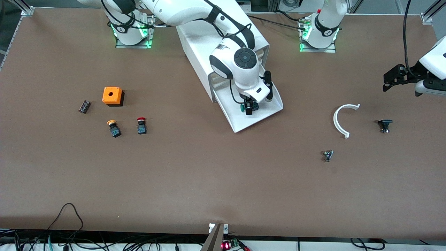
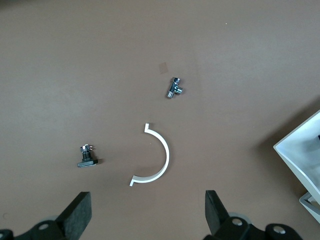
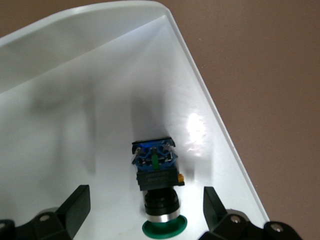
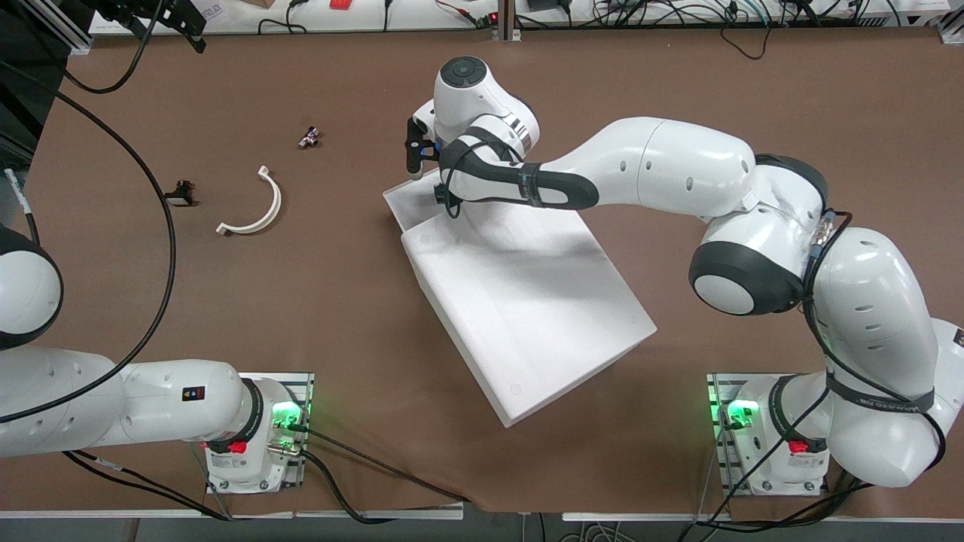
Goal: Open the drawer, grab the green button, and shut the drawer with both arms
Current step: 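Grasp the green-capped button with the right gripper and lift it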
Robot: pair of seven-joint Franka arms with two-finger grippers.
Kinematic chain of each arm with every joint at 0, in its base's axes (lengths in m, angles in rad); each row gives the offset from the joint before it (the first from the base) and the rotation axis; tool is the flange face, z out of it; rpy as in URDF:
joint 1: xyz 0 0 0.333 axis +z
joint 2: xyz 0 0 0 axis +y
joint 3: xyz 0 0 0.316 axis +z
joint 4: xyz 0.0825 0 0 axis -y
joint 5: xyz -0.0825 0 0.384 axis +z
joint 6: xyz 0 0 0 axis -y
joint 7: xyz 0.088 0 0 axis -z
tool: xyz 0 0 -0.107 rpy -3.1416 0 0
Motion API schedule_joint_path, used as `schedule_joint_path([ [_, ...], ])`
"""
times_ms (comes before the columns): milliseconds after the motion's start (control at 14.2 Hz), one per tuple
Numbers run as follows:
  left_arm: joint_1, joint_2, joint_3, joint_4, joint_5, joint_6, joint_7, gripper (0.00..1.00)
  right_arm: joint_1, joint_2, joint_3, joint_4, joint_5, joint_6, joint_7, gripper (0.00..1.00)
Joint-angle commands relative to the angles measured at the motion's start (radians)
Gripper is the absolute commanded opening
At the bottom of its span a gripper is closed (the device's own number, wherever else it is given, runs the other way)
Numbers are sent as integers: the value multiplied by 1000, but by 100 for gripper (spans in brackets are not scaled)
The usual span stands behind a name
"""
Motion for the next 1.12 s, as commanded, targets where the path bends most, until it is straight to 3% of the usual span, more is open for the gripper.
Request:
schedule_joint_path([
  [0,-3,15,-5,28,20,-18,3,100,10,39,-19,41,5,24,-18,100],
  [281,-4,28,-5,25,15,2,8,100,19,56,-25,41,4,46,-18,94],
  [772,-7,39,-7,11,13,-8,9,100,42,56,-37,40,2,46,-14,47],
  [912,-10,45,-11,13,12,-18,8,100,44,48,-39,40,1,44,-18,35],
  [1053,-12,48,-11,13,10,-17,-6,100,47,44,-39,40,-1,44,-14,30],
])
